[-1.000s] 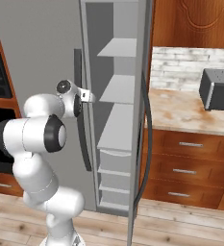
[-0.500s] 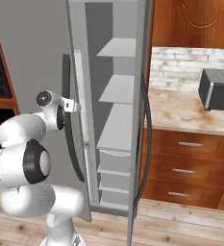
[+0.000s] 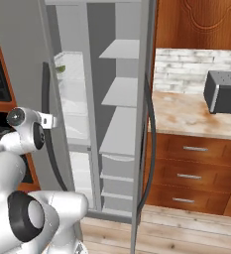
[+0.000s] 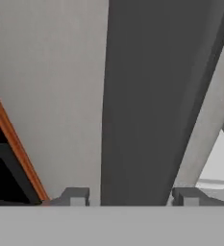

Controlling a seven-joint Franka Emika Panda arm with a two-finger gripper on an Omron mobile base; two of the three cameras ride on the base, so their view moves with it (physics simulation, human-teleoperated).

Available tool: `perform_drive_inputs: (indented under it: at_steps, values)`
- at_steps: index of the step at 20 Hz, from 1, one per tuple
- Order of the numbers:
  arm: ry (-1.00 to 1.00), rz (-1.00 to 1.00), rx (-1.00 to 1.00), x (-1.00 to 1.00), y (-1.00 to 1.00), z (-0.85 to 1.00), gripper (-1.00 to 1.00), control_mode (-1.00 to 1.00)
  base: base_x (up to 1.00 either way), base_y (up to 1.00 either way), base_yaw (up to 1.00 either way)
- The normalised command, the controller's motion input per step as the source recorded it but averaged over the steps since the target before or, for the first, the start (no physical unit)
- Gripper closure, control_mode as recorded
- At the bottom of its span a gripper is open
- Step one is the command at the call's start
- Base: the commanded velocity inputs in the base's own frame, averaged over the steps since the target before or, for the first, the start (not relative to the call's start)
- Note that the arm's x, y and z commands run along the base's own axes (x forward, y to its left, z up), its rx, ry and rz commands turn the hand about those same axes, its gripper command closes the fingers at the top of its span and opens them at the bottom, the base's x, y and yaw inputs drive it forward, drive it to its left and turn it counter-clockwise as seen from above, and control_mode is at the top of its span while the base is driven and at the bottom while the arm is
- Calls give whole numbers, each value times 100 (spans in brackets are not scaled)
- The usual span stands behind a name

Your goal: There is a bowl on the dining counter. Grab a lemon wedge from the fridge and place it in the bowl. Then get the liquor bottle and glass cup from the cabinet and place them next to the bowl.

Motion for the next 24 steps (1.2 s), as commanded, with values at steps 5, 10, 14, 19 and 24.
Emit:
perform_drive_inputs:
  at_steps: [5, 10, 14, 19, 24]
  values:
    - [0, -4, 14, -97, 47, 3, -100, -100, 0, 0, 0]
    - [0, -19, 22, -99, -48, 27, -100, -100, 0, 0, 0]
    - [3, -6, 26, -67, -88, 28, -100, -100, 0, 0, 0]
    - [16, 1, 32, -17, -76, 12, -100, -100, 0, 0, 0]
    - [9, 9, 33, 5, -56, -1, -100, -100, 0, 0, 0]
